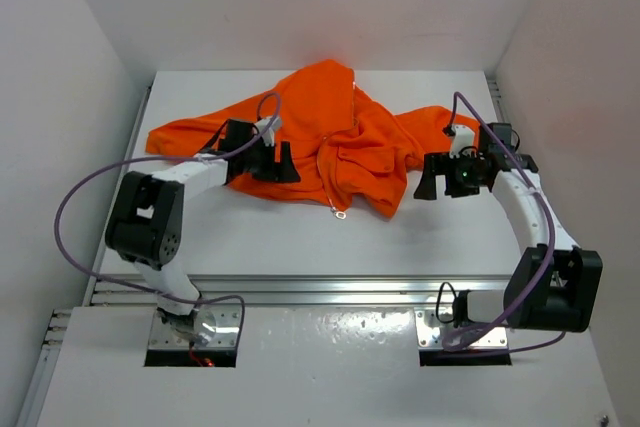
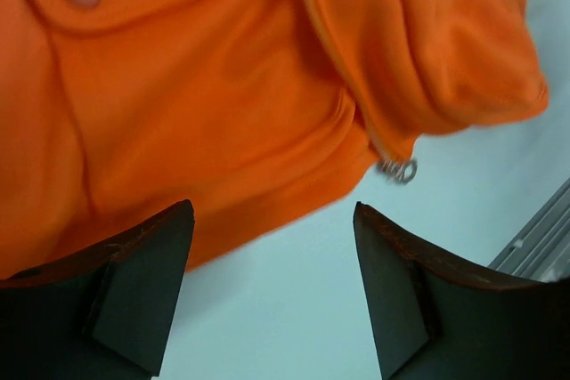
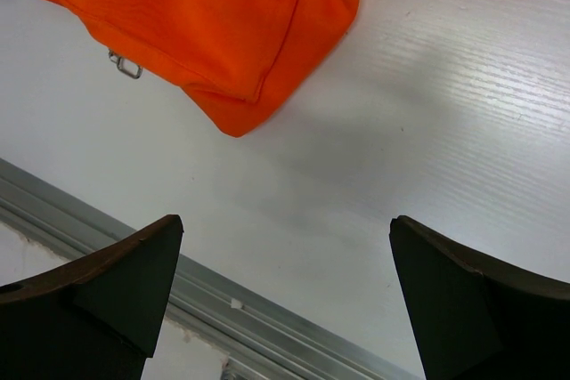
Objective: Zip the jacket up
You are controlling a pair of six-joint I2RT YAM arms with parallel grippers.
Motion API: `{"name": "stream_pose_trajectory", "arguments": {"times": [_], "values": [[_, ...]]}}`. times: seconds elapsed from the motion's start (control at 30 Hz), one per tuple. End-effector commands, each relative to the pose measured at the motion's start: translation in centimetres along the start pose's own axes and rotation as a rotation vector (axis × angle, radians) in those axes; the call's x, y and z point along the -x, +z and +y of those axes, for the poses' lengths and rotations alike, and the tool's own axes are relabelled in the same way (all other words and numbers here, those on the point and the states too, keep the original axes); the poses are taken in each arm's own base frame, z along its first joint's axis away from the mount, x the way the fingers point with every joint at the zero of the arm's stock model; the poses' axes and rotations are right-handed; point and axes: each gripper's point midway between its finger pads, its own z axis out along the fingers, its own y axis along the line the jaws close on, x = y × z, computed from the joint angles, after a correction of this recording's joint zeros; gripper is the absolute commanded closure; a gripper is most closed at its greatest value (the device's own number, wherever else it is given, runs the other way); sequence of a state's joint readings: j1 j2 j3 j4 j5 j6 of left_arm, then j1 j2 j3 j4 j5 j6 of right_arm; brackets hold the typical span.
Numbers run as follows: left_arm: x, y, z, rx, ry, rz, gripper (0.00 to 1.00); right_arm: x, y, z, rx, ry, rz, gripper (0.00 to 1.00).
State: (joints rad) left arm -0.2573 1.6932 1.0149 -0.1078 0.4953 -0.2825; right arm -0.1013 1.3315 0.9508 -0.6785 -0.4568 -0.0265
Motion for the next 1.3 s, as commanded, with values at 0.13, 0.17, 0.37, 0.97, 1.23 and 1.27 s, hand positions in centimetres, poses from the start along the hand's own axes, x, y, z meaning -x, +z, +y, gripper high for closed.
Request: {"name": "stream_pose_trajectory", "arguments": {"times": [0.13, 0.17, 0.37, 0.97, 1.23, 1.27], "values": [[5.4, 3.0, -4.9, -0.183, 0.026, -0.121, 0.31, 1.9, -1.0, 0.2, -0.002, -0.033, -0.051, 0.00], [5.4, 3.7, -5.0, -0.189, 0.021, -0.114, 0.33, 1.9, -1.0, 0.2, -0.001, -0.030, -0.049, 0.00], [4.5, 6.7, -6.0, -0.213, -0.003, -0.065, 0.48, 2.4, -1.2, 0.2, 0.007, -0.027, -0.054, 0.00], [4.7, 9.2, -8.0, -0.350, -0.020, -0.052, 0.61, 4.0, -1.0, 1.5, 0.090, -0.018, -0.083, 0.03], [3.0, 10.3, -8.4, -0.365, -0.025, -0.007, 0.64, 4.6, -0.7, 1.6, 0.098, -0.018, -0.083, 0.03], [2.7, 10.3, -8.4, -0.361, -0.031, 0.003, 0.64, 4.6, -0.7, 1.6, 0.098, -0.020, -0.083, 0.03]]}}
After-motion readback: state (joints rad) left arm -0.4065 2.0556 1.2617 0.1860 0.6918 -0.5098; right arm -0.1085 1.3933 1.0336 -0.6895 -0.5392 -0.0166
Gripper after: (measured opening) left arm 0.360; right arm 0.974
